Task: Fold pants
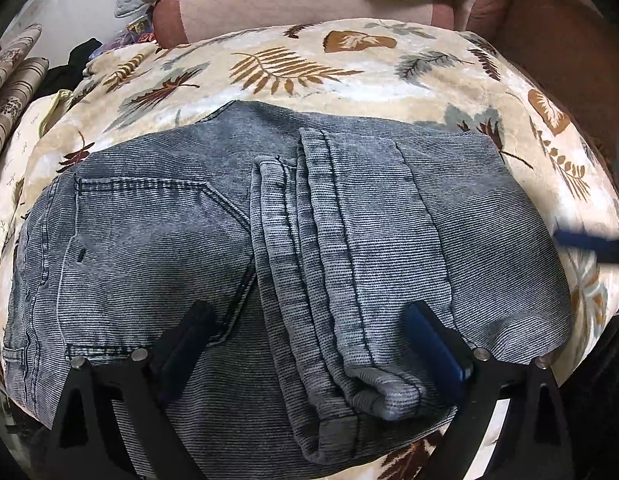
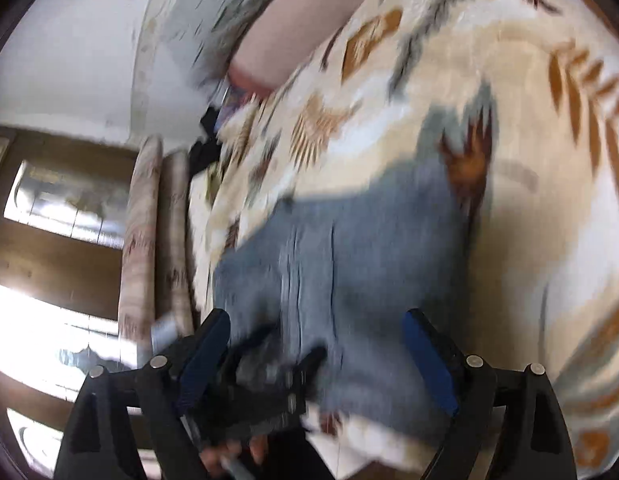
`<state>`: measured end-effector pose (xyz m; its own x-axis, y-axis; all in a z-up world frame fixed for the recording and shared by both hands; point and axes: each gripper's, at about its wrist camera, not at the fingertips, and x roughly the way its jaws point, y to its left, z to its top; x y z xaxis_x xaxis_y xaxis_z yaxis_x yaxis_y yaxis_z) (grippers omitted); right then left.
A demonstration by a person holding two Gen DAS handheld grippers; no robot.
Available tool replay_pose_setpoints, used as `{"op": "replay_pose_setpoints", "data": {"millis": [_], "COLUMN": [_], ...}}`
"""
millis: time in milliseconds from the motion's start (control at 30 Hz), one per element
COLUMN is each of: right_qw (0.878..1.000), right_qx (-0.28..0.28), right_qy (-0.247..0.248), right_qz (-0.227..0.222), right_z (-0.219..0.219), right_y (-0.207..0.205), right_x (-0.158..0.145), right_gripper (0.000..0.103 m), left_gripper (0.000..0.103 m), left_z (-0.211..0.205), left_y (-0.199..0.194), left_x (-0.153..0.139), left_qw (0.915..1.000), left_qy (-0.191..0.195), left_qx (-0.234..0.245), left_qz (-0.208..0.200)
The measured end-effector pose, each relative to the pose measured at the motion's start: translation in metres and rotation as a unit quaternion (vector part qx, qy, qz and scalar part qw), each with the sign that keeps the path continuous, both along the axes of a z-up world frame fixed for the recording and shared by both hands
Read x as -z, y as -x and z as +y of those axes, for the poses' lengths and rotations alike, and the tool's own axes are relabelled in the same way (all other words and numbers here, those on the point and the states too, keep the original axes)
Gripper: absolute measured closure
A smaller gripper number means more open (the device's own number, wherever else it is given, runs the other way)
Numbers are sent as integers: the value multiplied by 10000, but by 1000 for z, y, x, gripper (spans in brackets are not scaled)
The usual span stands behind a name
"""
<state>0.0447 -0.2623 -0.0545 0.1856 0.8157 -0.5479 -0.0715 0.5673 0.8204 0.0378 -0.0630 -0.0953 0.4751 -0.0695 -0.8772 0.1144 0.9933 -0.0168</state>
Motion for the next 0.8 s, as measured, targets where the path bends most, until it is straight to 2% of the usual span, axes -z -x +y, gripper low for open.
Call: {"op": "replay_pose_setpoints", "data": {"millis": [33,67,133,267,333,400,433,500,600,667,733,800], "right_qw": [9996,9993,9990,9993,9995,9986,9987,9986,9983,9987,9992,9980], "right_qx": [-50,63,240,222,176,151,133,233,259,176,72,-112], "right_qy": [176,105,-24,199,187,465,422,423,433,225,233,580], "right_qz": [221,352,364,-230,-171,190,240,223,-279,-433,-311,226], "right_z": [4,3,-4,-6,-6,-3,-4,-5,-6,-3,4,13], "right_y": [1,3,5,12,11,6,6,5,8,11,12,12], "right_x": [18,32,23,-14,-10,17,25,13,-22,-31,-20,17], "right_gripper": [13,14,14,14,14,14,14,14,14,14,13,13], "left_gripper": [6,6,6,6,6,5,3,3,3,3,3,3], "left_z": [0,0,4,13,9,1,-1,-2,2,1,2,3], "left_y": [-1,-2,1,8,6,2,4,5,2,3,3,0], "left_x": [-1,-2,-10,-30,-23,-1,3,-1,-1,0,2,1], "left_qw": [10000,10000,10000,9989,9993,9997,9999,9999,9999,9999,9999,9999], "left_qy": [19,35,70,324,267,30,-37,-61,35,28,44,76], "left_qx": [3,15,-26,-209,-184,-72,-91,-79,-98,-103,-103,-86], "left_qz": [40,85,46,-284,-167,237,73,44,103,64,46,62]}}
